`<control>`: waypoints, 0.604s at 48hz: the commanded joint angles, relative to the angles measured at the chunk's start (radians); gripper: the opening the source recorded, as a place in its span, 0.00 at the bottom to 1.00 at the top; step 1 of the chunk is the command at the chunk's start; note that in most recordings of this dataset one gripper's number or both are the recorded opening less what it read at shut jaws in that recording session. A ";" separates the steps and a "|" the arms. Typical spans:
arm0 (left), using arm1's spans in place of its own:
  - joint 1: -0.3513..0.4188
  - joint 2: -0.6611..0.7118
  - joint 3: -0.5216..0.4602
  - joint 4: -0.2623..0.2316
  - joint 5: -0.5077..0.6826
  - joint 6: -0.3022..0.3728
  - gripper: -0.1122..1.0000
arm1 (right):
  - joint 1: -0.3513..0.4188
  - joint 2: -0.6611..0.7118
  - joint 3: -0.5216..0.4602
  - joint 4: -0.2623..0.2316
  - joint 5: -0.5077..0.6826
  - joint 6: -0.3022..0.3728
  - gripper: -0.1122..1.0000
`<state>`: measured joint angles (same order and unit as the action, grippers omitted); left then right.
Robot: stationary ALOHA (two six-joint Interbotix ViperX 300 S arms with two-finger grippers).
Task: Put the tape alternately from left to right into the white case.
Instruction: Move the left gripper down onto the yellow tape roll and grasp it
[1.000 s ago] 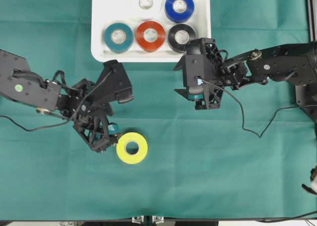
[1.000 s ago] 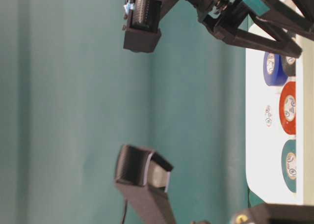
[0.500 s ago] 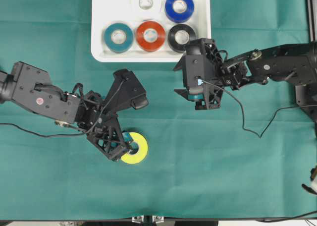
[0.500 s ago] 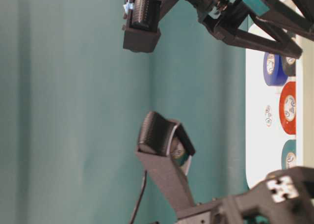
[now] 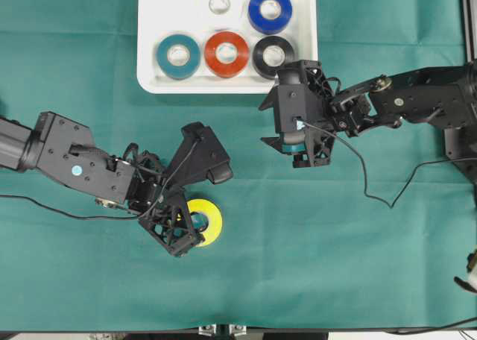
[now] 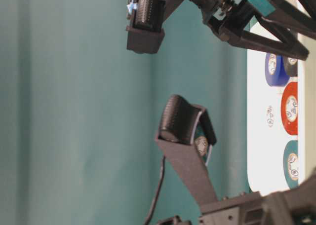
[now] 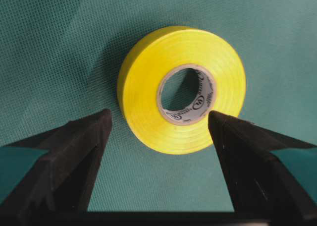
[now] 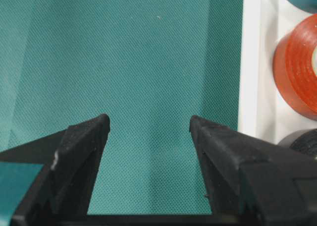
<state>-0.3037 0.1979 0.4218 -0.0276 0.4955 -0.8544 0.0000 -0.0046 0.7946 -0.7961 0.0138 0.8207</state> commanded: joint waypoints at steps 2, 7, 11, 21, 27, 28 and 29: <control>-0.002 -0.014 -0.023 0.002 -0.003 0.003 0.91 | 0.003 -0.011 -0.008 -0.003 -0.011 0.000 0.76; 0.000 -0.015 -0.025 0.002 -0.003 0.003 0.91 | 0.003 -0.011 -0.009 -0.002 -0.011 0.000 0.76; 0.000 -0.012 -0.025 0.003 -0.003 0.003 0.91 | 0.002 -0.011 -0.009 -0.002 -0.011 0.000 0.76; 0.002 0.008 -0.037 0.003 -0.003 0.005 0.91 | 0.003 -0.011 -0.008 -0.002 -0.011 -0.002 0.76; 0.003 0.020 -0.061 0.005 -0.005 0.011 0.91 | 0.002 -0.011 -0.006 -0.002 -0.011 -0.002 0.76; 0.003 0.023 -0.064 0.005 -0.003 0.014 0.91 | 0.003 -0.009 -0.006 -0.002 -0.011 -0.002 0.76; 0.003 0.025 -0.067 0.005 -0.003 0.017 0.91 | 0.003 -0.011 -0.006 -0.002 -0.011 -0.002 0.76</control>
<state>-0.3022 0.2347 0.3912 -0.0261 0.4955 -0.8422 0.0000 -0.0046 0.7946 -0.7961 0.0092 0.8207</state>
